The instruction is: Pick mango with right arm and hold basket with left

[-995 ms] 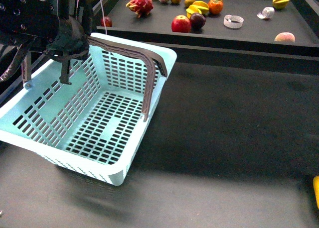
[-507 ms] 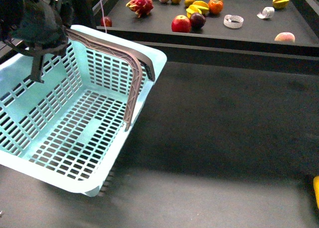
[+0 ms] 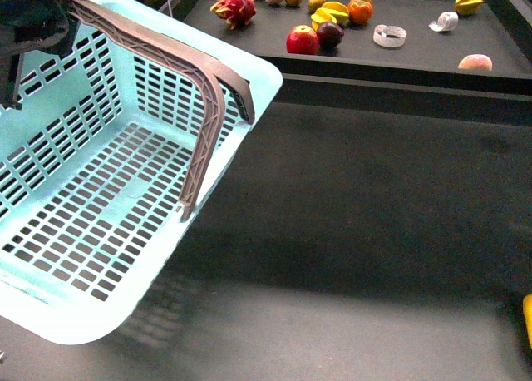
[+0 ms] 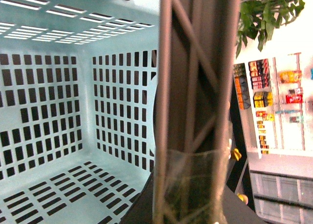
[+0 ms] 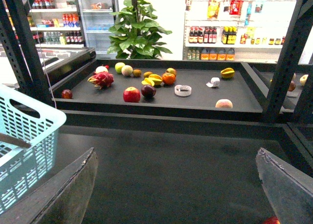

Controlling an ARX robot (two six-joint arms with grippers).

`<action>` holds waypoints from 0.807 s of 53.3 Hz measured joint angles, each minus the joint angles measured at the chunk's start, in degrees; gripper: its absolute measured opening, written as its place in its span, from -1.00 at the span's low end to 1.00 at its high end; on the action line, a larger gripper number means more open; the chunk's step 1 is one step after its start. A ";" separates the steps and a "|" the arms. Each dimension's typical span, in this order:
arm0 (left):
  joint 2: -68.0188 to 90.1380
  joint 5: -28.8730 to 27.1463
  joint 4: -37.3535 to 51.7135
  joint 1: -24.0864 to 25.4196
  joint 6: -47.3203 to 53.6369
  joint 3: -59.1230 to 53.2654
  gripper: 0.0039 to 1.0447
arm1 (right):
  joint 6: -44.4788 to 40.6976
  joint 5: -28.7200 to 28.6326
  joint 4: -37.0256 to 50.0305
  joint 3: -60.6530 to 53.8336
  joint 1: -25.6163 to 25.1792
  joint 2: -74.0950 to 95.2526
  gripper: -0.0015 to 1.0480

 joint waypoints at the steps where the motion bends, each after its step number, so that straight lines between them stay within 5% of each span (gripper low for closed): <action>1: -0.20 0.17 0.46 -0.42 1.27 -0.24 -0.89 | 0.00 0.00 0.00 0.00 0.00 0.00 0.84; 28: -1.49 10.08 13.14 -12.50 25.03 -1.77 -0.89 | 0.00 0.00 0.00 0.00 0.00 0.00 0.84; 43: 1.60 13.42 17.27 -16.83 29.70 -1.53 -0.89 | 0.00 -0.02 0.00 0.00 0.00 0.00 0.84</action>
